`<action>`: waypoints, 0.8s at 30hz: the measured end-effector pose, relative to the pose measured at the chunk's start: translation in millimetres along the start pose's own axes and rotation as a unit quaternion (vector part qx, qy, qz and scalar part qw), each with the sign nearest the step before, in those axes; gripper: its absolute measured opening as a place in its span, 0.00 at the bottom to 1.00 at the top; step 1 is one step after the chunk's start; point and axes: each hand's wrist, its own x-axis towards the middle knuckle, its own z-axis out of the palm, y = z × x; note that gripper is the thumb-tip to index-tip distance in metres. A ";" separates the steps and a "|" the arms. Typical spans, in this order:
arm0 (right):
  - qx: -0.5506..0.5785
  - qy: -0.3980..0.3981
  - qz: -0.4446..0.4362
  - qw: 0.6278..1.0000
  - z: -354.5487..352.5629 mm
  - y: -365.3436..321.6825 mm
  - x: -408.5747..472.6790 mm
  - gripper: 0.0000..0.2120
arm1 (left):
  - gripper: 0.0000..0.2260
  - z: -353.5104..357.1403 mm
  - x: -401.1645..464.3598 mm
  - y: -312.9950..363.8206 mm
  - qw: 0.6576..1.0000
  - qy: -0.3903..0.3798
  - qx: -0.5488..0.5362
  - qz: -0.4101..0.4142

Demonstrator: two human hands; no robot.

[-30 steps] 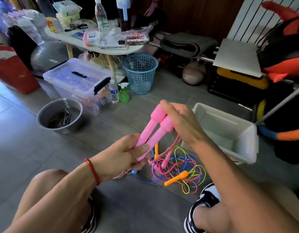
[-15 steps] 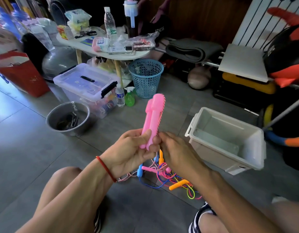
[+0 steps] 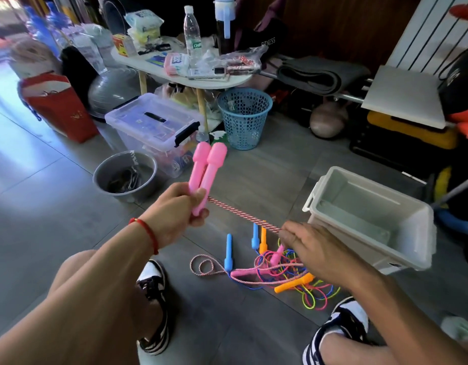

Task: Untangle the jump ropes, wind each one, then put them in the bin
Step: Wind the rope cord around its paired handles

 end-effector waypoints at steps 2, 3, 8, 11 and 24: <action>0.017 0.003 0.007 1.000 1.7 -0.6 -4.8 0.16 | 0.05 -6.1 3.9 0.2 1.000 0.018 -0.016 -0.012; 0.023 0.006 0.010 1.000 2.6 -1.5 -6.9 0.15 | 0.05 -9.5 6.1 1.4 0.999 0.023 -0.035 -0.024; -0.025 0.049 0.001 0.998 -1.7 -20.3 -11.5 0.08 | 0.10 -28.0 12.3 10.1 0.985 0.027 -0.150 -0.085; -0.137 0.090 -0.022 0.986 -1.8 -28.5 -17.2 0.10 | 0.11 -37.5 13.8 11.2 0.987 0.059 -0.123 -0.080; -0.354 0.239 -0.220 0.877 -76.0 -73.8 -13.3 0.17 | 0.09 -15.1 -9.4 -35.7 0.744 -0.097 0.656 0.081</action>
